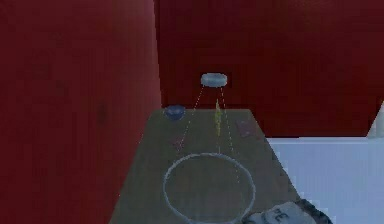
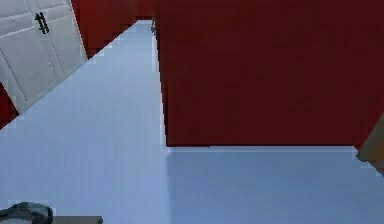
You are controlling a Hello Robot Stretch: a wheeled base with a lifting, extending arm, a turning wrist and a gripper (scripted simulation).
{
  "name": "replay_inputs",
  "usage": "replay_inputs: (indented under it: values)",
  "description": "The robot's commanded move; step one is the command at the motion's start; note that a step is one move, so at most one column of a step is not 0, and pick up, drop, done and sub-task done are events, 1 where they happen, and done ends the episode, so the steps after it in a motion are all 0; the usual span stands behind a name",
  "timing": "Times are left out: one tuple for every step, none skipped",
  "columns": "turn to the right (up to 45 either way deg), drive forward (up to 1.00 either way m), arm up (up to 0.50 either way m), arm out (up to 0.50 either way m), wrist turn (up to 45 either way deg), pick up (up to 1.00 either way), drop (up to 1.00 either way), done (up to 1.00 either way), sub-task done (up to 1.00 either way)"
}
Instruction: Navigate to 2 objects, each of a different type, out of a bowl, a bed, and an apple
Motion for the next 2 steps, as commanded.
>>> replay_inputs:
  values:
    - [45.0, 0.0, 0.0, 0.0, 0.0, 0.0, 0.0, 0.0, 0.0]
    - [45.0, 0.0, 0.0, 0.0, 0.0, 0.0, 0.0, 0.0, 0.0]
